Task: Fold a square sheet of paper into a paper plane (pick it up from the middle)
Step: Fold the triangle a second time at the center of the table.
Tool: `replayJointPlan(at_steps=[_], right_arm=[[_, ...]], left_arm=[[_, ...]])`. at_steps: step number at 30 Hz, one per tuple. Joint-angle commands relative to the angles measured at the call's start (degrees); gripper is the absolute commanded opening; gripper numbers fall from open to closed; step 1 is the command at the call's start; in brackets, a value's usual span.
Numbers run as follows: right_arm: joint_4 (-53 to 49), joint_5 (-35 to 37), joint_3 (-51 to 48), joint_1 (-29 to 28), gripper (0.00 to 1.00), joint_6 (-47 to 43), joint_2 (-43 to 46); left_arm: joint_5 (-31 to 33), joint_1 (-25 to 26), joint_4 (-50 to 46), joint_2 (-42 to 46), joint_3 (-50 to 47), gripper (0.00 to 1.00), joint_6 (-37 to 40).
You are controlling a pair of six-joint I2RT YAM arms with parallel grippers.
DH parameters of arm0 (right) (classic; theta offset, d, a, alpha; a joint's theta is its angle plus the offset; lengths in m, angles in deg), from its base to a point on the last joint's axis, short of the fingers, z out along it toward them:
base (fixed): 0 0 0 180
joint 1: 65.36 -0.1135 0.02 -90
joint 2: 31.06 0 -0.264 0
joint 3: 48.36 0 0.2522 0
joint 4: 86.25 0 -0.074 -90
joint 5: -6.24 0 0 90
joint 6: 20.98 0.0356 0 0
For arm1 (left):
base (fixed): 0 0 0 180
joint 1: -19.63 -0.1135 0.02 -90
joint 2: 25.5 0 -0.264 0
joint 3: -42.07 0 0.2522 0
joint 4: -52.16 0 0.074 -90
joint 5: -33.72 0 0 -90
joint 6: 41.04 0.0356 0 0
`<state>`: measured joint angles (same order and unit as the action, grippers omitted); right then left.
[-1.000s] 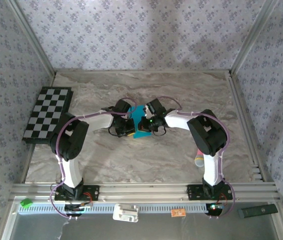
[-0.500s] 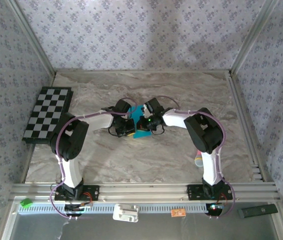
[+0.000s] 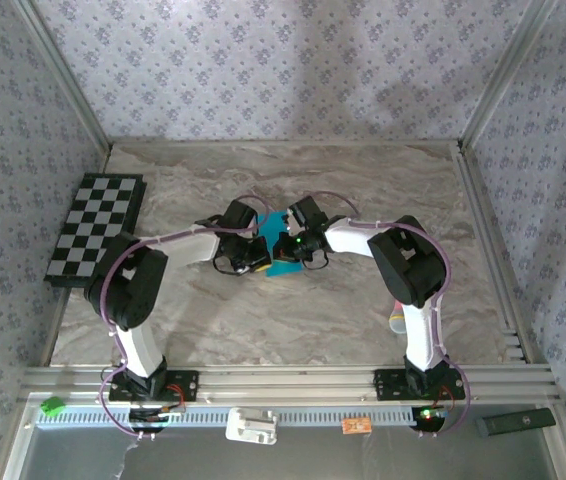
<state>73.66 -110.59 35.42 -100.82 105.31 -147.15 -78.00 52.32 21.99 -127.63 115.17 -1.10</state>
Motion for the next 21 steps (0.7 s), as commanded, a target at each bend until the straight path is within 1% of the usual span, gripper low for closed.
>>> replayJointPlan(at_steps=[1, 7, 12, 13, 21], right_arm=[[-1.06, 0.37, -0.74, -0.54, 0.02, 0.72, -2.46], [-0.87, 0.49, -1.01, -0.46, 0.02, 0.32, -2.56], [-0.9, 1.57, -1.09, -0.07, 0.02, 0.18, -2.63], [-0.92, 1.91, -1.03, 0.4, 0.02, -1.83, -2.73], [1.32, 1.78, 1.5, 5.73, 0.02, -3.83, -4.55]], left_arm=[[-2.05, 0.27, 1.8, -1.42, -0.52, 0.04, -0.65], [-1.61, 0.18, 1.97, -3.46, -0.97, 0.03, -0.66], [0.47, -0.25, -1.62, -4.31, -1.54, 0.0, -0.74], [0.72, -0.33, -2.49, -4.46, -1.74, 0.0, -0.6], [0.95, -1.49, -6.36, -5.24, -5.06, 0.0, -0.03]])
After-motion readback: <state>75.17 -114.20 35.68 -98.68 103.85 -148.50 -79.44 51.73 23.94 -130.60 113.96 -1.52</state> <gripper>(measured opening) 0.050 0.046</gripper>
